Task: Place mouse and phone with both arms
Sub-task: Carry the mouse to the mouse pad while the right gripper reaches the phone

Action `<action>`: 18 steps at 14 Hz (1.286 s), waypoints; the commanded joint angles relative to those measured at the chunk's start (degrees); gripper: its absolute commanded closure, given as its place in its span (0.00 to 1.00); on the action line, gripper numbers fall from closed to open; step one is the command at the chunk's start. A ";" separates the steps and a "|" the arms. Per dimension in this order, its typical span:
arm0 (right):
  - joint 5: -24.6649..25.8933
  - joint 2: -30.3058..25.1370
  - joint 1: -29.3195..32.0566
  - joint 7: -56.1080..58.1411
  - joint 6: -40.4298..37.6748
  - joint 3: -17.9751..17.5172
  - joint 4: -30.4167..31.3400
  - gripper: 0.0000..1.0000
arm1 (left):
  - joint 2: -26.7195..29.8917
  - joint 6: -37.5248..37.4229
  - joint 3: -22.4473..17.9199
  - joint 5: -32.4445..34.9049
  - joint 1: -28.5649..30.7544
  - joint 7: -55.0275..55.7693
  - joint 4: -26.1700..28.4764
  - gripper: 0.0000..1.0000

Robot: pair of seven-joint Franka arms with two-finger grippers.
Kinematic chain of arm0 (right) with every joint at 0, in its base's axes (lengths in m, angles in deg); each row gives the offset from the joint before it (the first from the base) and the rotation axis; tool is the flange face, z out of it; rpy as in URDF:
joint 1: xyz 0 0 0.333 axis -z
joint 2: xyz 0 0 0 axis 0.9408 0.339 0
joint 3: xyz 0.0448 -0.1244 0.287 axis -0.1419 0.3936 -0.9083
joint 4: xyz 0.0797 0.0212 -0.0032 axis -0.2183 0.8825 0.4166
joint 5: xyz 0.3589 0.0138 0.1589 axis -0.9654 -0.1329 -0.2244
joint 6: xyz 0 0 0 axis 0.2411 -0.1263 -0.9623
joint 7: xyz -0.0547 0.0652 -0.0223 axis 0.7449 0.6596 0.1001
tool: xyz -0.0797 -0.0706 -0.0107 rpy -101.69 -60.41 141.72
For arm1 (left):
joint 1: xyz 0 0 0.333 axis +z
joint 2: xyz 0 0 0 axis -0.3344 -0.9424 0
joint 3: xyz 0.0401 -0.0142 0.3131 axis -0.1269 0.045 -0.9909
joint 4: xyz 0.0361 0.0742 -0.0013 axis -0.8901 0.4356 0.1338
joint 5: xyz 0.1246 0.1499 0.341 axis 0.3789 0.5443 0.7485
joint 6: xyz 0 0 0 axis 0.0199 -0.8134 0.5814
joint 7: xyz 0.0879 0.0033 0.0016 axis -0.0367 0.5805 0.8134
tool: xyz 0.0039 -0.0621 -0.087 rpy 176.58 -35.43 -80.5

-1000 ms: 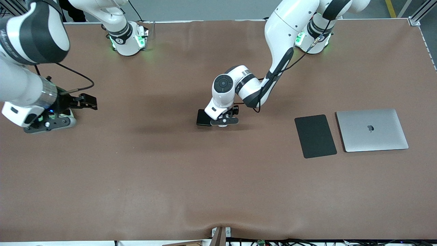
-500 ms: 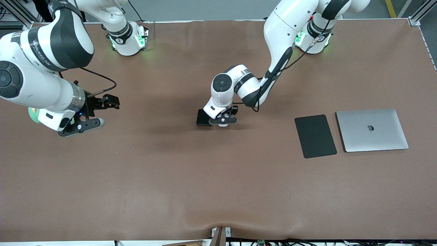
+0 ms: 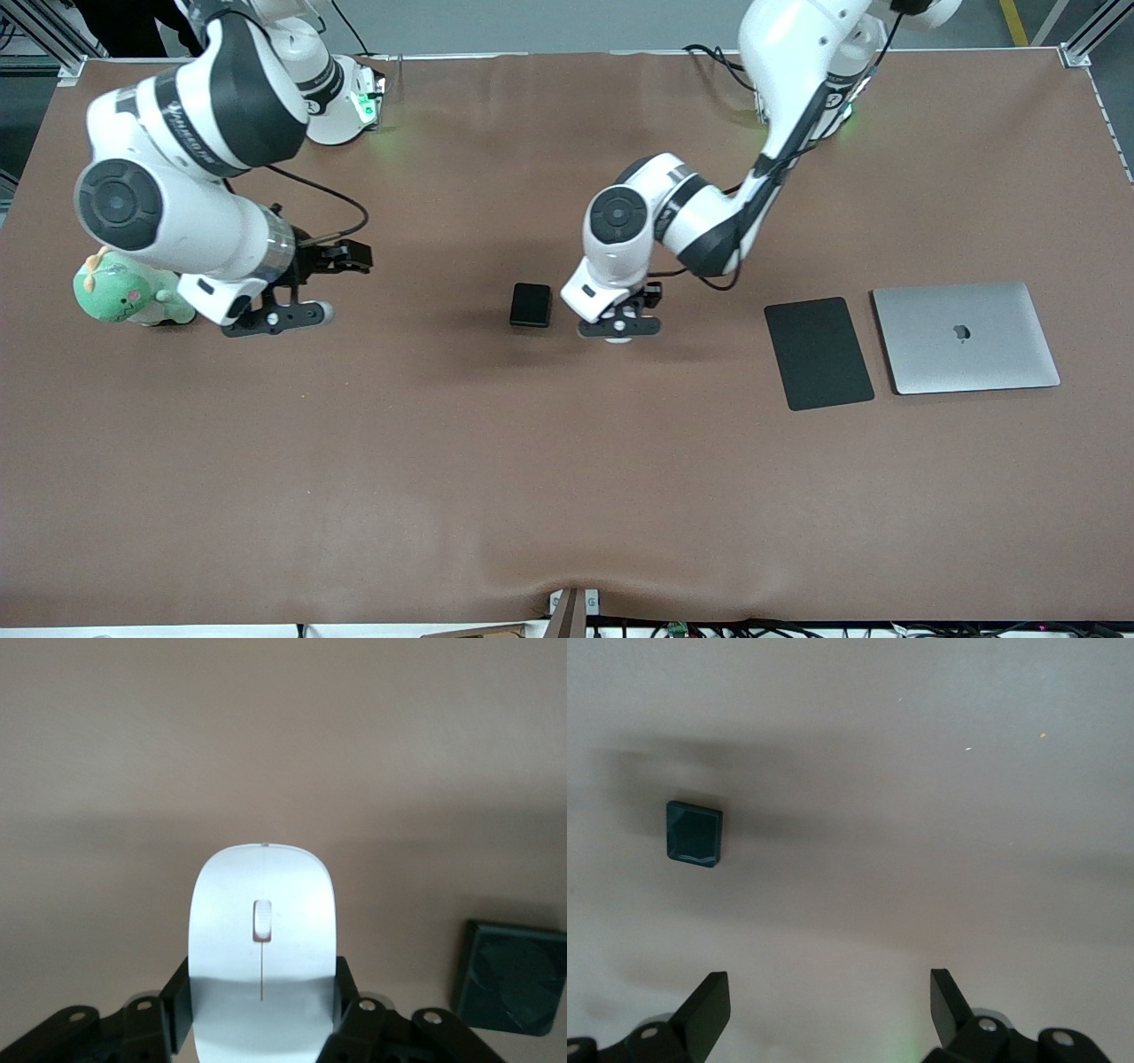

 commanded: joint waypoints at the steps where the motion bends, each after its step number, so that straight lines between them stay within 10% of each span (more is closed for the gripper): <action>1: -1.45 -0.20 -2.98 -5.69 3.19 0.45 2.50 0.00 | 5.56 -4.20 0.45 1.08 4.86 -4.67 1.50 1.00; 18: -0.40 15.09 -19.86 -23.29 27.20 0.54 5.50 0.00 | 14.98 -5.12 0.90 0.99 27.63 -26.82 14.23 1.00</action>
